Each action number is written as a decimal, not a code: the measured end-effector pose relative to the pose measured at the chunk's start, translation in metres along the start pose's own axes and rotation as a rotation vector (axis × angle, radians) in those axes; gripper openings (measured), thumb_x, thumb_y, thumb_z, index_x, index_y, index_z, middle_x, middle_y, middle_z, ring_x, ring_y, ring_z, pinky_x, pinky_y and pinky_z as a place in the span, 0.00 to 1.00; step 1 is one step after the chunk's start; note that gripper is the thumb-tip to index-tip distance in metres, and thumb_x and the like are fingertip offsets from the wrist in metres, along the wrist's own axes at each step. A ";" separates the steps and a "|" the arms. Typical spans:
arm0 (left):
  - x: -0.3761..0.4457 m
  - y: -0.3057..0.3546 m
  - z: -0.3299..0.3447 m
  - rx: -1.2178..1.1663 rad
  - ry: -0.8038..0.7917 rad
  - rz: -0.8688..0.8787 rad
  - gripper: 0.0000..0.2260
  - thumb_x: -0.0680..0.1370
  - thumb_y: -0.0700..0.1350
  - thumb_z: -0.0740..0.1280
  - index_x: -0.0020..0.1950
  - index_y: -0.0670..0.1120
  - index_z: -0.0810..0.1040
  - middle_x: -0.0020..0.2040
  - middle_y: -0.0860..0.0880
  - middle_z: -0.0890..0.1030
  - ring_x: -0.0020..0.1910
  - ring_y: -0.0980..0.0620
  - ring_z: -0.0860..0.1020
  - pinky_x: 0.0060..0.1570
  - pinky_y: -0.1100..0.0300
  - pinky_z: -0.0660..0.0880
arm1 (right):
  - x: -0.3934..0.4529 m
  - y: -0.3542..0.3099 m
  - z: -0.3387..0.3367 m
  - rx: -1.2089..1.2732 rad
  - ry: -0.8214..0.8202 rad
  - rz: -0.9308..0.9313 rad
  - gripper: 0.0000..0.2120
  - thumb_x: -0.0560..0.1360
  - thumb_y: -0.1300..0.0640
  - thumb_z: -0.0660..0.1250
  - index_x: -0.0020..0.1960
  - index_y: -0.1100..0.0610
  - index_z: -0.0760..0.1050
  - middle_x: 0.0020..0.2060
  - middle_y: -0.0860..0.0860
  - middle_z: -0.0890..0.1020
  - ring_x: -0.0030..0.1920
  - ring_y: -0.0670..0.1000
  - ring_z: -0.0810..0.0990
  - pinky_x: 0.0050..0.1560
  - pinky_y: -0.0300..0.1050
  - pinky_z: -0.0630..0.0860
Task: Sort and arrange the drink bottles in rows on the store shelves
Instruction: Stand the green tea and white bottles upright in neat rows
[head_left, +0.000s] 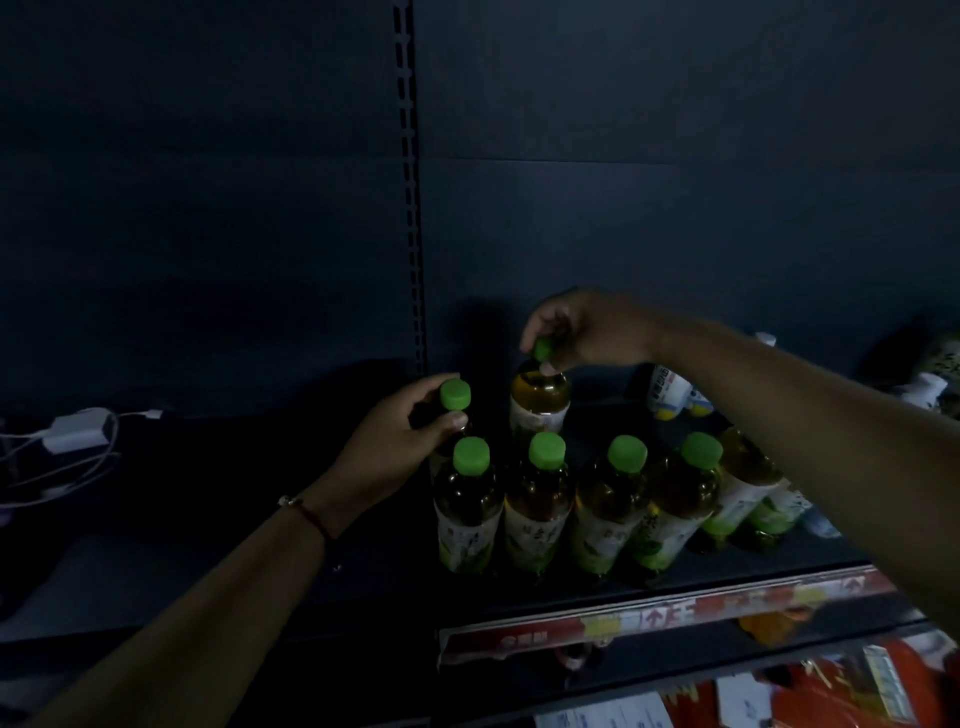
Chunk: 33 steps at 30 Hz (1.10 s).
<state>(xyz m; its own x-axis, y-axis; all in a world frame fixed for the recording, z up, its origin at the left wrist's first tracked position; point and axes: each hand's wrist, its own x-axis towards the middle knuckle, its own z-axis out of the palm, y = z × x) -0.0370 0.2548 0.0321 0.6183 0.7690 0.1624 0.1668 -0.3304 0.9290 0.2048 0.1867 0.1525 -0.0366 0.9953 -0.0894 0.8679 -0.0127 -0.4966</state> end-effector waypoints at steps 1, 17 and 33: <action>-0.002 0.001 0.000 -0.004 0.005 0.001 0.20 0.78 0.45 0.71 0.68 0.58 0.75 0.60 0.58 0.80 0.60 0.65 0.76 0.61 0.67 0.72 | 0.001 0.001 0.005 0.002 -0.004 0.001 0.13 0.70 0.63 0.76 0.51 0.51 0.79 0.46 0.46 0.82 0.47 0.45 0.80 0.51 0.39 0.75; -0.069 0.040 0.000 0.498 -0.116 0.177 0.27 0.75 0.62 0.69 0.73 0.64 0.66 0.69 0.66 0.67 0.68 0.65 0.66 0.66 0.57 0.70 | 0.001 -0.006 0.032 -0.113 0.007 0.116 0.13 0.68 0.49 0.77 0.49 0.54 0.84 0.44 0.49 0.85 0.46 0.49 0.83 0.43 0.38 0.74; -0.091 0.019 0.022 0.332 -0.090 0.111 0.39 0.76 0.55 0.70 0.76 0.71 0.47 0.77 0.60 0.62 0.65 0.74 0.62 0.60 0.69 0.65 | -0.094 -0.032 0.062 -0.254 -0.060 -0.037 0.34 0.70 0.44 0.75 0.72 0.45 0.66 0.62 0.41 0.69 0.60 0.40 0.67 0.57 0.36 0.66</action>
<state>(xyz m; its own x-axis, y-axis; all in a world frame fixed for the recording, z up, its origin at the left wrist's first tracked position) -0.0729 0.1664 0.0277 0.7093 0.6720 0.2128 0.3261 -0.5805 0.7461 0.1493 0.0873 0.1232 -0.0935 0.9871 -0.1303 0.9616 0.0556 -0.2688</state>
